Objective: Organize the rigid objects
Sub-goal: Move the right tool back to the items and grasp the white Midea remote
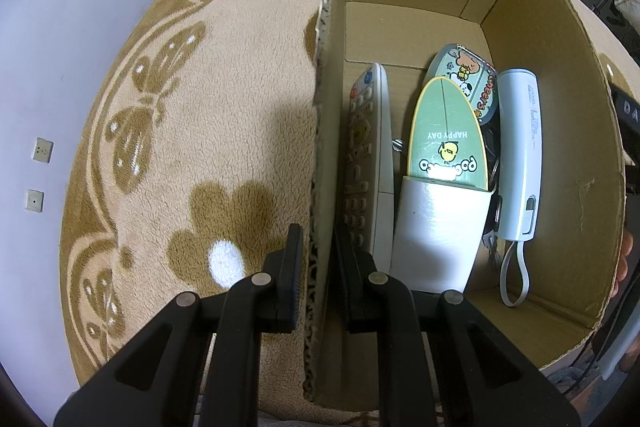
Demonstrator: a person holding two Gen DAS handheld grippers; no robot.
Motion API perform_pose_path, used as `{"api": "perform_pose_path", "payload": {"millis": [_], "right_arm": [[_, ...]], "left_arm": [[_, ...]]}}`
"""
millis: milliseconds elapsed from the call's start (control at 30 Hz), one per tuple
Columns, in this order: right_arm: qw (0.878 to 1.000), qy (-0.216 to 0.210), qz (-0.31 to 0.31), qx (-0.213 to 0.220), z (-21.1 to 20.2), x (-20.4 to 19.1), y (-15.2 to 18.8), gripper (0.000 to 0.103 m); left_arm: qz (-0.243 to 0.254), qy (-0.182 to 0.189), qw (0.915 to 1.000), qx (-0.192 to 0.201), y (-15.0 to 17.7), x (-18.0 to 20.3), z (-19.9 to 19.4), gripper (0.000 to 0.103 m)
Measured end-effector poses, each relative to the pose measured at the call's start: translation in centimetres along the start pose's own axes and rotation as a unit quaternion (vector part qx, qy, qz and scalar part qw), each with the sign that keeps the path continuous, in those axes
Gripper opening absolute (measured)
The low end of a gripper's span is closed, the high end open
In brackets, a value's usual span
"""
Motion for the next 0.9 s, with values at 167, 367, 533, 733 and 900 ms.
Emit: {"api": "perform_pose_path", "payload": {"millis": [167, 367, 533, 733, 900], "right_arm": [[0.999, 0.034, 0.002, 0.004, 0.8, -0.6, -0.1, 0.099], [0.996, 0.083, -0.044, 0.006, 1.0, -1.3, 1.0, 0.099], [0.987, 0.121, -0.101, 0.011, 0.9, -1.9, 2.0, 0.089], [0.984, 0.131, -0.118, 0.034, -0.4, -1.8, 2.7, 0.059], [0.977, 0.156, -0.126, 0.068, -1.4, -0.7, 3.0, 0.053]], "left_arm": [[0.0, 0.0, 1.0, 0.0, 0.0, 0.1, 0.0, 0.015], [0.001, 0.0, 1.0, 0.0, 0.0, 0.1, 0.0, 0.015], [0.001, 0.0, 1.0, 0.0, 0.0, 0.2, 0.0, 0.015], [0.001, 0.0, 1.0, 0.0, 0.0, 0.2, 0.0, 0.015], [0.001, 0.0, 1.0, 0.0, 0.0, 0.2, 0.0, 0.015]]}}
Point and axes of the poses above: each gripper's, at about its wrist camera, not at the fingertips, and z roughly the way its jaws point, x to its right, y to its underside, the point moved 5 cm from there along z, roughly the way its jaws point, and after that the axes turned 12 degrees about y, right-handed, at the moved point
